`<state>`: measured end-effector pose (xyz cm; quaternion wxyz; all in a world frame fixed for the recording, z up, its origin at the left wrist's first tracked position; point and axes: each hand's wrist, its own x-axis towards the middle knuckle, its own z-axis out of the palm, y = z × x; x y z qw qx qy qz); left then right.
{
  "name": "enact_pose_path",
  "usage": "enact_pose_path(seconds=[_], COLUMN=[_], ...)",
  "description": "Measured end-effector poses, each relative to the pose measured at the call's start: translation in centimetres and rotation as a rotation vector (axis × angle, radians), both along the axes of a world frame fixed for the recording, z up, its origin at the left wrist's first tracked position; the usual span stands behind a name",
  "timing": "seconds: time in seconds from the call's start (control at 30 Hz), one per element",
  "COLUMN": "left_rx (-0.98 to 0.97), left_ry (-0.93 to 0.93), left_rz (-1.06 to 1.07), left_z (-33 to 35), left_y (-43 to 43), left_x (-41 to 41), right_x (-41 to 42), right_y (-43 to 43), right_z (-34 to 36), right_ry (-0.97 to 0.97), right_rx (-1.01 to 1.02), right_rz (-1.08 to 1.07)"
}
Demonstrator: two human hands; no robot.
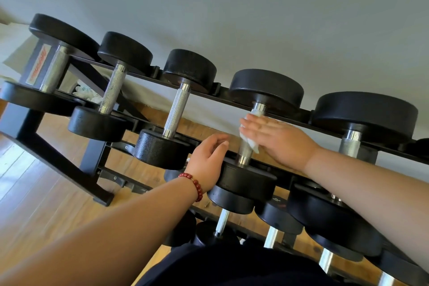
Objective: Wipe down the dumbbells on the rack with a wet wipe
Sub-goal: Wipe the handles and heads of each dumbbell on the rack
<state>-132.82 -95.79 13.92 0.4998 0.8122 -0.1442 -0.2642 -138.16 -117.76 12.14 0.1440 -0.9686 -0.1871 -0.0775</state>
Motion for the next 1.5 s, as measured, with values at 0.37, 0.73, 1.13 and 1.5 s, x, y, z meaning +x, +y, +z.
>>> enact_pose_path(seconds=[0.37, 0.73, 1.13, 1.5], left_rx=[0.009, 0.005, -0.014, -0.038], left_ry=[-0.011, -0.013, 0.027, 0.038], left_rz=[0.014, 0.018, 0.040, 0.025], left_z=[0.1, 0.4, -0.3, -0.2], left_y=[-0.1, -0.1, 0.0, 0.1], left_x=[-0.1, -0.2, -0.1, 0.1], right_x=[0.1, -0.5, -0.5, 1.2], right_y=[-0.2, 1.4, 7.4, 6.8], right_z=[0.3, 0.5, 1.8, 2.8], right_ry=[0.021, 0.122, -0.064, 0.338], right_rx=[-0.003, 0.090, 0.590, 0.981], right_rz=[0.072, -0.116, -0.816, -1.089])
